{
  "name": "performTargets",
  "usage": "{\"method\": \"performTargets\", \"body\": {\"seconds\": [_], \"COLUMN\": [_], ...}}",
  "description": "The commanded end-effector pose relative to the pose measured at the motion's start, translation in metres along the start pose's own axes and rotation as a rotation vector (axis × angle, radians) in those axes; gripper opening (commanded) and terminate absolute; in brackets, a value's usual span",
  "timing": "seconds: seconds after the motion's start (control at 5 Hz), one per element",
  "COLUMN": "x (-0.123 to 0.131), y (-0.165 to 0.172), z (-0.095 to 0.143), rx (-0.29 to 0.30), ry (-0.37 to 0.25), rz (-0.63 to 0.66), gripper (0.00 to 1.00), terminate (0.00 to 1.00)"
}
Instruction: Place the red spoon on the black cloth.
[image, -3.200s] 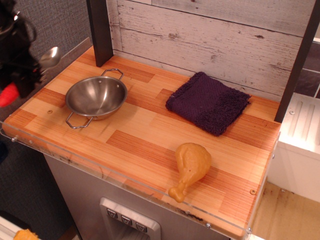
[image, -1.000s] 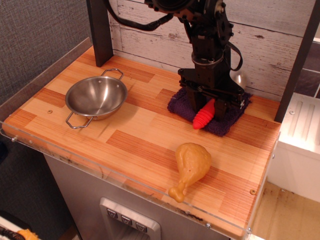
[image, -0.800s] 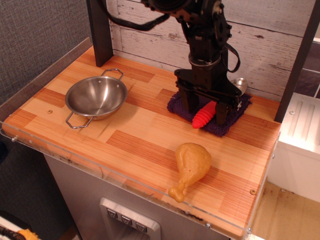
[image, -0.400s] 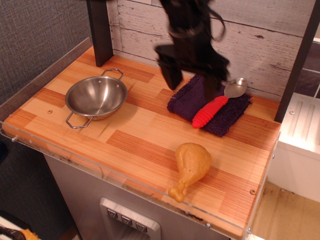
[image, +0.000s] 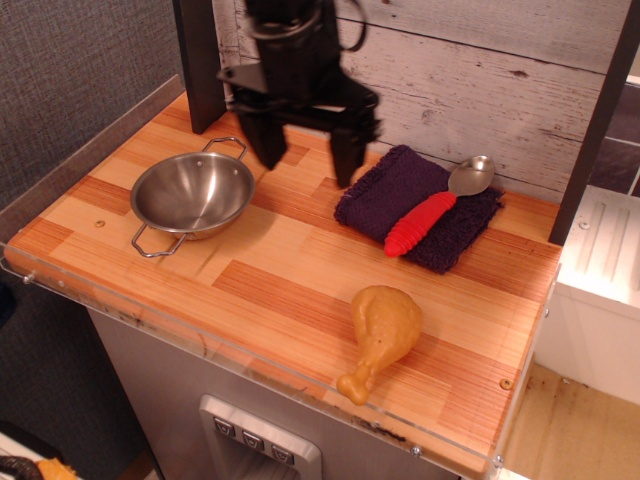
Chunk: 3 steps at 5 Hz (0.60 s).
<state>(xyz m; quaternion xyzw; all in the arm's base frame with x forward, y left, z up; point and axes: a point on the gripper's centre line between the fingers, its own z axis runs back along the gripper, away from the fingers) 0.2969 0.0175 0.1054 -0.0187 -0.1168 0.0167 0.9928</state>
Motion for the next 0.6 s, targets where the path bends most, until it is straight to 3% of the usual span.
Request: {"method": "performTargets", "body": {"seconds": [0.0, 0.2, 0.4], "x": [-0.0142, -0.0142, -0.0142], "y": [0.0204, 0.0204, 0.0204], "z": [-0.0042, -0.0042, -0.0042], "rx": [0.029, 0.029, 0.029], "ry": [0.088, 0.088, 0.088], "rz": [-0.048, -0.048, -0.048], "gripper": [1.00, 1.00, 1.00], "terminate": [0.00, 0.00, 1.00]}}
